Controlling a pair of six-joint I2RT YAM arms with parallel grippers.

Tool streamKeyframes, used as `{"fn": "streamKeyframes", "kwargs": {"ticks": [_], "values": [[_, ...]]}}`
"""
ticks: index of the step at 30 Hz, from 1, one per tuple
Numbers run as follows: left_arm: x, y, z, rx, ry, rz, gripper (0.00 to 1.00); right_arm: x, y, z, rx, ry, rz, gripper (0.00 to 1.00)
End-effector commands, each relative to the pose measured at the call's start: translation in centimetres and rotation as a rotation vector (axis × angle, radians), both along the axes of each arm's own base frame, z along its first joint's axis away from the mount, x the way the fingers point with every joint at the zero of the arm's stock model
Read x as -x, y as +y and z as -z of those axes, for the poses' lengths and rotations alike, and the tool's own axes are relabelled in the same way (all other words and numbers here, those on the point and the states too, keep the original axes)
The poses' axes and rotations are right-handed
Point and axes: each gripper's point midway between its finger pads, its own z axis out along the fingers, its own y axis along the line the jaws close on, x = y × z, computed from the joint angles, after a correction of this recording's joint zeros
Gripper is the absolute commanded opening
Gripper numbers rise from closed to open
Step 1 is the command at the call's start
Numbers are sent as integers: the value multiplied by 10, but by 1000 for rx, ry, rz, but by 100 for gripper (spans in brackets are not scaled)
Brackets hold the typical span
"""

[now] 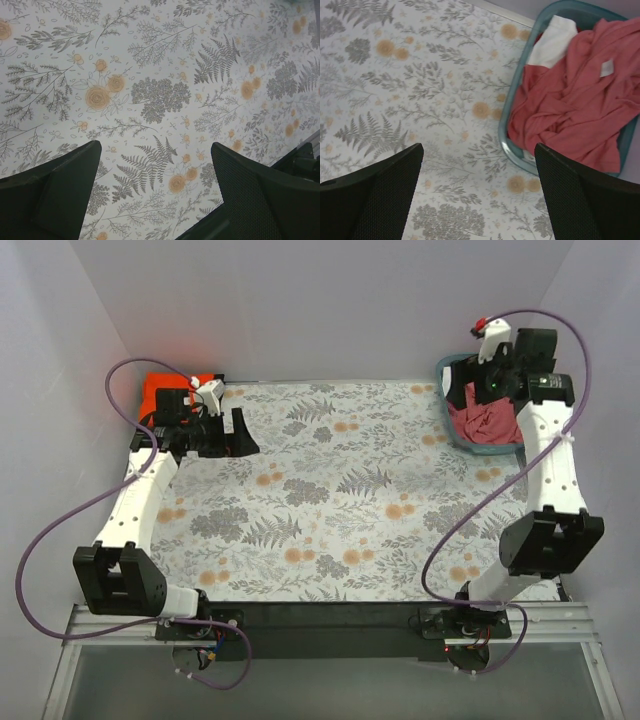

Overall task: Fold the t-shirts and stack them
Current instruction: Grab the tshirt from the pile

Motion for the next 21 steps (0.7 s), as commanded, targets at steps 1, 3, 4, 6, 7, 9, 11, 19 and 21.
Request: {"fn": "streamKeyframes", "kwargs": {"ticks": [1, 3, 4, 6, 7, 9, 11, 19, 21], "values": [[1, -11, -22, 52, -30, 62, 92, -27, -29, -12, -51, -20, 5, 98], [-2, -12, -24, 60, -40, 68, 92, -49, -45, -14, -61, -33, 32, 99], [-3, -13, -24, 62, -40, 70, 92, -56, -50, -12, -64, -31, 44, 99], [-4, -15, -25, 76, -43, 80, 92, -77, -65, -6, -54, -32, 79, 98], [-4, -16, -26, 81, -43, 84, 92, -89, -73, 7, -53, -11, 98, 98], [-5, -19, -27, 98, -39, 89, 92, -103, -89, 5, -29, -33, 140, 98], [-6, -20, -27, 106, -39, 94, 92, -118, -104, 29, -7, 1, 173, 98], [-6, -21, -14, 110, -18, 98, 92, -154, -134, 94, 50, 52, 250, 98], [-7, -21, -8, 106, 2, 98, 92, -163, -141, 100, 68, 37, 271, 98]]}}
